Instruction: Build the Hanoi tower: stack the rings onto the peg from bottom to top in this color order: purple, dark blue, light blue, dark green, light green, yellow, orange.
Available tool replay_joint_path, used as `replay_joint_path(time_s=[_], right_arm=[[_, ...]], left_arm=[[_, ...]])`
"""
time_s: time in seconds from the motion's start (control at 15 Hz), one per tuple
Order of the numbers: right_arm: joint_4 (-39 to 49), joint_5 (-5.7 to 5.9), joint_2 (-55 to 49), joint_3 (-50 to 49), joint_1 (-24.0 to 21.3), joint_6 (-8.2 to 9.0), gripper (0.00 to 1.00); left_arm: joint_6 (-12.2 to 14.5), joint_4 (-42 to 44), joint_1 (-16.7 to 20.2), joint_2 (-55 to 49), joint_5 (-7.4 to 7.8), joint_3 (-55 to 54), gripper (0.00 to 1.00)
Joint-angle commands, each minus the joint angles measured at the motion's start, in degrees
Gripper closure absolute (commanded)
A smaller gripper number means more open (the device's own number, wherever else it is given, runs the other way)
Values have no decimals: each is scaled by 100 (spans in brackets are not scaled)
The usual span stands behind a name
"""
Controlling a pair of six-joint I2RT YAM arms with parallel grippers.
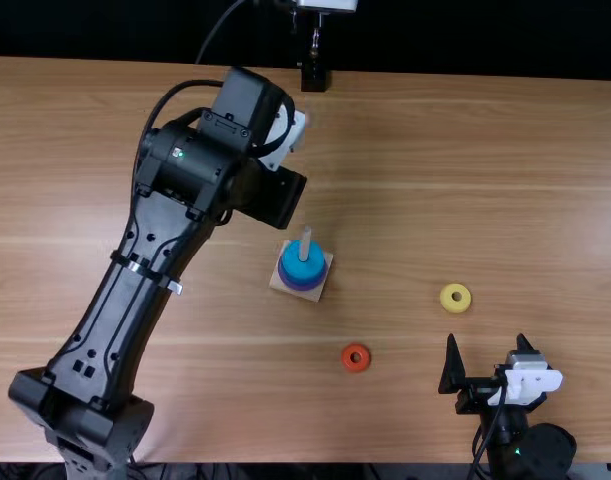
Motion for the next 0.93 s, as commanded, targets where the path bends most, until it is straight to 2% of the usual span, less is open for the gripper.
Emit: replay_joint_path(time_s=[0.0,0.47,0.87], right_arm=[[-331,-69,-73,-392,-65,-53,0],[-331,-69,-73,-383,-65,-53,0],[-331,-69,-73,-392,-65,-43,0]], left_arm=[[-126,-11,-134,209,32,157,100],[-126,-11,-450,429,32,149,100],[-126,-11,-485,613,32,87,100]])
